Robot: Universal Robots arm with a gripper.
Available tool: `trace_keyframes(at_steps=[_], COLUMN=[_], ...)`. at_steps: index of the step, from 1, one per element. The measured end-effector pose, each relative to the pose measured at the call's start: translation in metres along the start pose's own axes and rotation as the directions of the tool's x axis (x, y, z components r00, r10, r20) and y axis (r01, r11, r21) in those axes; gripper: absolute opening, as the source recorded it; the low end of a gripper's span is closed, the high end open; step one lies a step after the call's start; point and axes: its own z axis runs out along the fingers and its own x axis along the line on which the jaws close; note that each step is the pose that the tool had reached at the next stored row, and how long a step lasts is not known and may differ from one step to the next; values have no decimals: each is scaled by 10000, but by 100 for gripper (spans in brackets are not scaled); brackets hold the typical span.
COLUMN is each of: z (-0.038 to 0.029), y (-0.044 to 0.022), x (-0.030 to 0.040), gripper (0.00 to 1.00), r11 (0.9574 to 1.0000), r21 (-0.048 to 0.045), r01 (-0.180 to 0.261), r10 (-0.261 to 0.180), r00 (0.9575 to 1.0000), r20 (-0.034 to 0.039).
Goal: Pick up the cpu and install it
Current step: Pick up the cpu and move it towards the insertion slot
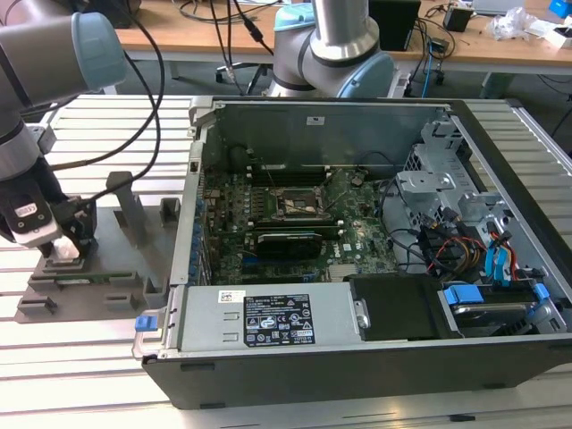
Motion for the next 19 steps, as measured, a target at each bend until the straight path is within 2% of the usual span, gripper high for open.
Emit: trace_keyframes(at_steps=[4,8,19], z=[-35,-164,-348], y=[-1,-3,-7], x=[0,0,0], gripper=[55,55,55], r11=[10000,10000,10000], r21=[1,1,1], r01=[0,0,0], r10=[0,0,0], r00=[10000,10000,10000], r20=[-2,-1,-2])
